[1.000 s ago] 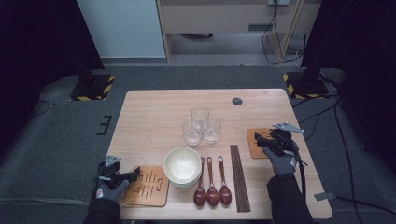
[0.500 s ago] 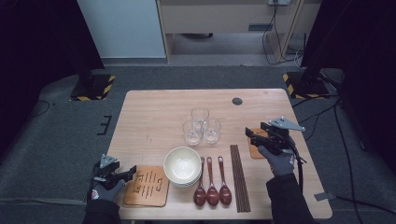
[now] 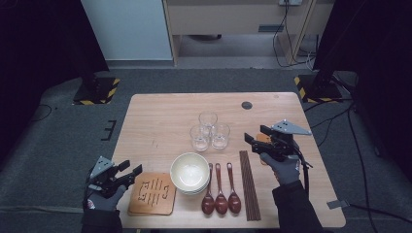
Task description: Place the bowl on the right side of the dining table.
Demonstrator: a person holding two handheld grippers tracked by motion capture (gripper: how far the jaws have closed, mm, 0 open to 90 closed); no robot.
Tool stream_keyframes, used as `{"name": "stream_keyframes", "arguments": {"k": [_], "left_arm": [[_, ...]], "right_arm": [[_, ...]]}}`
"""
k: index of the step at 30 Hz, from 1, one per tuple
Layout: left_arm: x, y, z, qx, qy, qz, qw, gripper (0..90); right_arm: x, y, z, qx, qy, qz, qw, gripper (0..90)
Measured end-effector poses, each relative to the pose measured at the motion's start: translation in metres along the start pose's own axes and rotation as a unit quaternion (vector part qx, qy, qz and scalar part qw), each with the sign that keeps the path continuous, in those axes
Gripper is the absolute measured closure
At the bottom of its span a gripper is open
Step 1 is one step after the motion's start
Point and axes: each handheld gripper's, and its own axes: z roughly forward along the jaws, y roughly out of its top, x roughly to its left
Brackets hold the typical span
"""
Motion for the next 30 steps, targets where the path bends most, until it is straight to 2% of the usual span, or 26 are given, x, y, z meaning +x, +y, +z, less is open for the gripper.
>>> {"name": "stream_keyframes", "arguments": {"k": [1, 4, 6, 12, 17, 19, 22, 27, 30], "left_arm": [[-0.005, 0.004, -0.001, 0.001, -0.005, 0.002, 1.0000, 41.8], [-0.010, 0.007, -0.002, 0.006, -0.011, 0.004, 0.9999, 45.7], [-0.017, 0.012, -0.001, 0.008, -0.010, 0.017, 0.9998, 46.8], [-0.032, 0.025, 0.005, 0.011, -0.020, 0.037, 0.9991, 47.1], [-0.045, 0.035, 0.011, 0.009, -0.033, 0.053, 0.9980, 47.0], [-0.046, 0.037, 0.012, 0.008, -0.036, 0.056, 0.9978, 47.0], [-0.049, 0.040, 0.015, 0.006, -0.042, 0.062, 0.9972, 47.8], [-0.058, 0.046, 0.023, 0.003, -0.067, 0.067, 0.9955, 50.5], [-0.062, 0.049, 0.026, 0.002, -0.075, 0.072, 0.9946, 52.6]], "right_arm": [[0.005, 0.001, 0.000, -0.001, 0.007, -0.003, 1.0000, 29.0], [0.009, 0.002, 0.002, 0.000, 0.013, -0.006, 0.9999, 29.0], [0.014, 0.003, 0.004, 0.001, 0.020, -0.007, 0.9998, 29.0], [0.029, 0.004, 0.013, 0.008, 0.042, -0.020, 0.9989, 29.3], [0.042, 0.003, 0.026, 0.025, 0.060, -0.044, 0.9969, 33.1], [0.044, 0.003, 0.027, 0.027, 0.062, -0.045, 0.9967, 33.5], [0.054, 0.006, 0.033, 0.032, 0.069, -0.058, 0.9954, 36.6], [0.063, 0.010, 0.040, 0.035, 0.081, -0.064, 0.9940, 39.6], [0.069, 0.011, 0.046, 0.038, 0.089, -0.066, 0.9931, 40.7]]}}
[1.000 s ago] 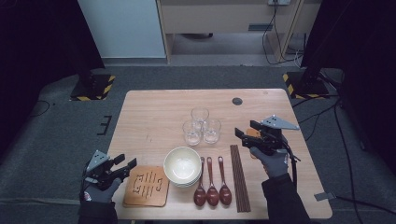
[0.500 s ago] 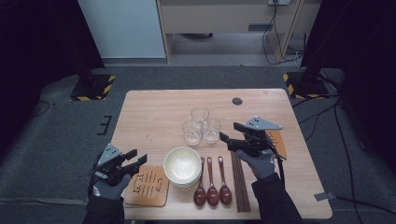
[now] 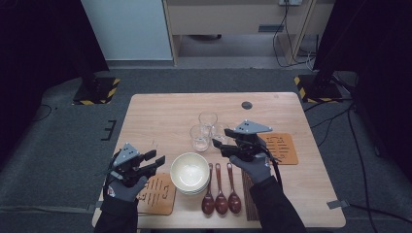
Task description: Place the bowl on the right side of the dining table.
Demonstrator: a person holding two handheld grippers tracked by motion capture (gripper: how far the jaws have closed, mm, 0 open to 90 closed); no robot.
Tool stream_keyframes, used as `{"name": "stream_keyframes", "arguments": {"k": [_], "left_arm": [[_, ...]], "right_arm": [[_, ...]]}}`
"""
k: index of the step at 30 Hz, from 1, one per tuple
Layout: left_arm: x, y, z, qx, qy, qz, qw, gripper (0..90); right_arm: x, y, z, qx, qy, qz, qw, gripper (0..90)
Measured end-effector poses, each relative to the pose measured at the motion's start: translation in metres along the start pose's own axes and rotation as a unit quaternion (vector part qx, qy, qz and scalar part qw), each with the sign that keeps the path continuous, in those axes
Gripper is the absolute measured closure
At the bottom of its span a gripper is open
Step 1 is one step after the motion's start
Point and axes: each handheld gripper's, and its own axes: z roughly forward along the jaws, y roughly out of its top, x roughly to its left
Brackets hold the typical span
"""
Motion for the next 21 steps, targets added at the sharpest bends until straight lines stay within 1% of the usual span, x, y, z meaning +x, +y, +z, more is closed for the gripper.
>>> {"name": "stream_keyframes", "arguments": {"k": [6, 13, 18, 21], "left_arm": [[-0.007, 0.004, 0.010, 0.009, -0.009, 0.014, 0.9998, 56.1], [-0.011, 0.000, 0.022, 0.023, -0.029, 0.017, 0.9992, 60.2], [-0.013, -0.001, 0.028, 0.034, -0.040, 0.018, 0.9984, 63.7], [-0.015, 0.000, 0.032, 0.042, -0.044, 0.019, 0.9979, 66.6]], "right_arm": [[0.008, -0.002, 0.017, 0.016, 0.011, -0.007, 0.9998, 43.1], [0.016, -0.009, 0.035, 0.036, 0.021, -0.018, 0.9990, 45.6], [0.021, -0.013, 0.044, 0.047, 0.032, -0.018, 0.9982, 48.4], [0.024, -0.018, 0.051, 0.059, 0.039, -0.020, 0.9973, 49.8]]}}
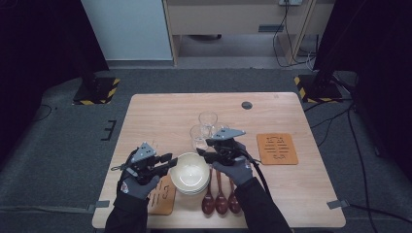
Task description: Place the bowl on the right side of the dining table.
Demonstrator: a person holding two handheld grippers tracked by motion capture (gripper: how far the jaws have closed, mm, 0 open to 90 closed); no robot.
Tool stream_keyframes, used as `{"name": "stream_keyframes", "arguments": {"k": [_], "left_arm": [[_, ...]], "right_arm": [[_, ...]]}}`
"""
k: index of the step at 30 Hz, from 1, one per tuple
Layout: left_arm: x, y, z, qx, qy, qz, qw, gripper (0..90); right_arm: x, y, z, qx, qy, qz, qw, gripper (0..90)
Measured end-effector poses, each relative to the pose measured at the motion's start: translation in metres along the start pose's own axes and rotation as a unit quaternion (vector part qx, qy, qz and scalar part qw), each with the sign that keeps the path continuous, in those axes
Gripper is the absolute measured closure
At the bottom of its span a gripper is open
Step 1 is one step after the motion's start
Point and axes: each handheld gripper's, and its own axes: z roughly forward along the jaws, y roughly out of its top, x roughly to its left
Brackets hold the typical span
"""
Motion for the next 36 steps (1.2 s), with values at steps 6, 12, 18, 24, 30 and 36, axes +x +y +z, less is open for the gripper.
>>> {"name": "stream_keyframes", "arguments": {"k": [6, 12, 18, 24, 30, 36], "left_arm": [[-0.001, 0.001, 0.007, 0.014, -0.003, 0.000, 0.9999, 70.6], [0.000, 0.001, 0.013, 0.025, -0.004, -0.002, 0.9997, 73.4], [0.000, 0.001, 0.017, 0.029, -0.005, -0.004, 0.9995, 75.6], [0.002, 0.000, 0.017, 0.030, -0.003, -0.007, 0.9995, 79.1], [0.004, -0.001, 0.020, 0.031, -0.005, -0.014, 0.9994, 80.4], [0.005, -0.002, 0.024, 0.037, -0.003, -0.018, 0.9992, 80.4]], "right_arm": [[0.006, -0.004, 0.012, 0.020, 0.012, -0.009, 0.9997, 54.5], [0.010, -0.007, 0.019, 0.035, 0.018, -0.017, 0.9991, 60.8], [0.012, -0.008, 0.023, 0.044, 0.025, -0.021, 0.9985, 67.1], [0.013, -0.011, 0.028, 0.057, 0.029, -0.026, 0.9976, 70.1], [0.013, -0.014, 0.032, 0.055, 0.033, -0.028, 0.9976, 73.7], [0.012, -0.015, 0.030, 0.053, 0.032, -0.041, 0.9973, 77.1]]}}
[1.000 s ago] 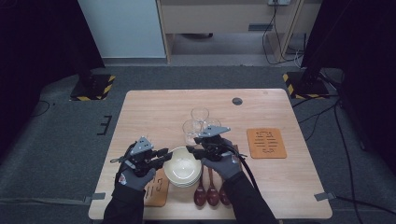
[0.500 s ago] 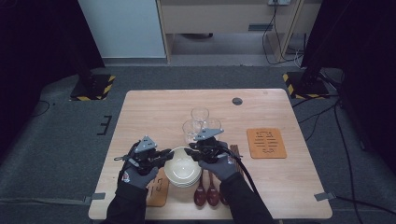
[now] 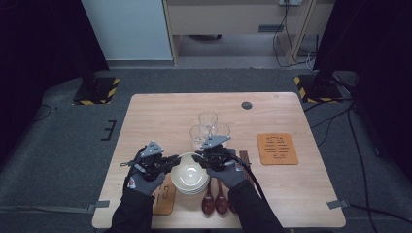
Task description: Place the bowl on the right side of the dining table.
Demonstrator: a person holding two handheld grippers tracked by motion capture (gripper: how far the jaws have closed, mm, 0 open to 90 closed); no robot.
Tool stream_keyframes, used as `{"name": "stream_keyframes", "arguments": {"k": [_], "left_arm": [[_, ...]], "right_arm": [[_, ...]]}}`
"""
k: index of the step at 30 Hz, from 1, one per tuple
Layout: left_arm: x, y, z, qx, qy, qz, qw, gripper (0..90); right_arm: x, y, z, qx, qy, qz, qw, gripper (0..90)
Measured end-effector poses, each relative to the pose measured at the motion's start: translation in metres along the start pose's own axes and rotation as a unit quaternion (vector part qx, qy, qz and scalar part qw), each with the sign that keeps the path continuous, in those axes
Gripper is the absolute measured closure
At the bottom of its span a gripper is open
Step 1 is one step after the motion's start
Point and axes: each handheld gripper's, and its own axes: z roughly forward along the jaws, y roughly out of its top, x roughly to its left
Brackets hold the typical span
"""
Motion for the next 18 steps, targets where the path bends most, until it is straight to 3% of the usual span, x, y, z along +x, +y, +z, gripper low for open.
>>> {"name": "stream_keyframes", "arguments": {"k": [8, 18], "left_arm": [[0.0035, -0.0004, 0.0035, -0.001, -0.010, -0.014, 0.9998, 76.7], [0.0047, -0.0004, 0.0066, 0.001, -0.015, -0.014, 0.9998, 68.6]], "right_arm": [[-0.0042, -0.0046, -0.0011, -0.002, 0.004, 0.000, 1.0000, 81.2], [-0.0010, -0.0064, -0.0012, -0.016, -0.008, -0.026, 0.9995, 82.9]]}}
